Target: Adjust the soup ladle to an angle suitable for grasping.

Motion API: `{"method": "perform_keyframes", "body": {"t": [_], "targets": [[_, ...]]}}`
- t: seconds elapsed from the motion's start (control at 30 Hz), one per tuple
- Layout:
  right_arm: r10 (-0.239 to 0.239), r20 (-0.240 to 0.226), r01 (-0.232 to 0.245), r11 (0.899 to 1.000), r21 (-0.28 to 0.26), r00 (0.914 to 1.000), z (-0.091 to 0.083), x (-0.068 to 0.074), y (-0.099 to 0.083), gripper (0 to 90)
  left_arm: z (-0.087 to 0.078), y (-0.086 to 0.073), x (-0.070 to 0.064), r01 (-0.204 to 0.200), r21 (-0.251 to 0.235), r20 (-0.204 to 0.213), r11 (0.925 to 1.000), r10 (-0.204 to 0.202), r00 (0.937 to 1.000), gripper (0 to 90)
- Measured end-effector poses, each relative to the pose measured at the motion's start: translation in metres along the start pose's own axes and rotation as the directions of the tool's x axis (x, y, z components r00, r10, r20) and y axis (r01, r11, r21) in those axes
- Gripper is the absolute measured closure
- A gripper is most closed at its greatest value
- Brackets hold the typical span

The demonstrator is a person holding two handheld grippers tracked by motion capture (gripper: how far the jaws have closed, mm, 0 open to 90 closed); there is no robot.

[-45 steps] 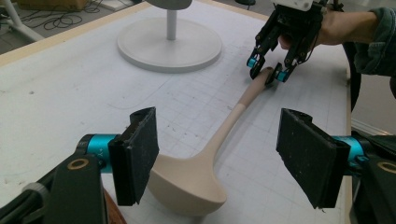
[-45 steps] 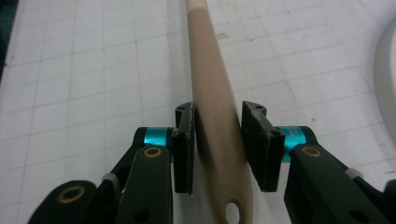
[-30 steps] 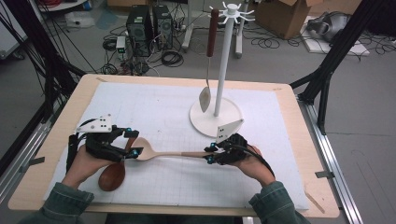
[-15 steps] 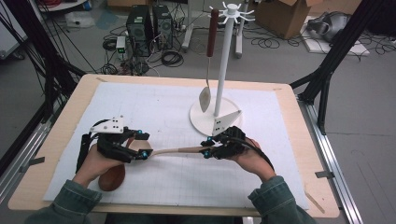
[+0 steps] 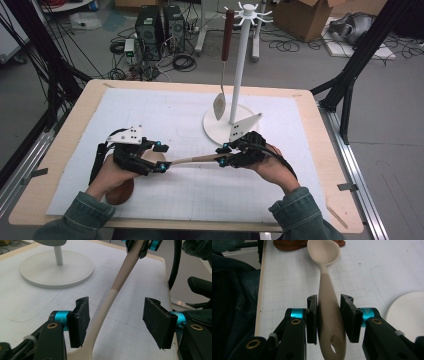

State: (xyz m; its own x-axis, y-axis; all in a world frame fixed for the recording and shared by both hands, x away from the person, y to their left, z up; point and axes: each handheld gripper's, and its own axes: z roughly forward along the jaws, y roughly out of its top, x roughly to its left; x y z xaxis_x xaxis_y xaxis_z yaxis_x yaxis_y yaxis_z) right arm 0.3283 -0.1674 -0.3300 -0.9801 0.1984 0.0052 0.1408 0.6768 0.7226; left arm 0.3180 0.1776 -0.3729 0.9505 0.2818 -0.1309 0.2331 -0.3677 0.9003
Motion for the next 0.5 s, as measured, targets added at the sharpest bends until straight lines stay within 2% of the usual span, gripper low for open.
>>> {"method": "perform_keyframes", "body": {"t": [0.33, 0.5], "targets": [[-0.012, 0.001, 0.012, 1.0, -0.013, 0.9999, -0.008, 0.003, 0.011, 68.3, 0.014, 0.003, 0.0, -0.005, 0.013, 0.028, 0.9999, 0.004, 0.9996, 41.4], [-0.022, 0.004, 0.022, 1.0, -0.016, 0.9997, -0.009, 0.005, 0.019, 68.3, 0.02, 0.005, 0.002, 0.011, 0.024, 0.041, 0.9996, -0.012, 0.9991, 44.2]]}}
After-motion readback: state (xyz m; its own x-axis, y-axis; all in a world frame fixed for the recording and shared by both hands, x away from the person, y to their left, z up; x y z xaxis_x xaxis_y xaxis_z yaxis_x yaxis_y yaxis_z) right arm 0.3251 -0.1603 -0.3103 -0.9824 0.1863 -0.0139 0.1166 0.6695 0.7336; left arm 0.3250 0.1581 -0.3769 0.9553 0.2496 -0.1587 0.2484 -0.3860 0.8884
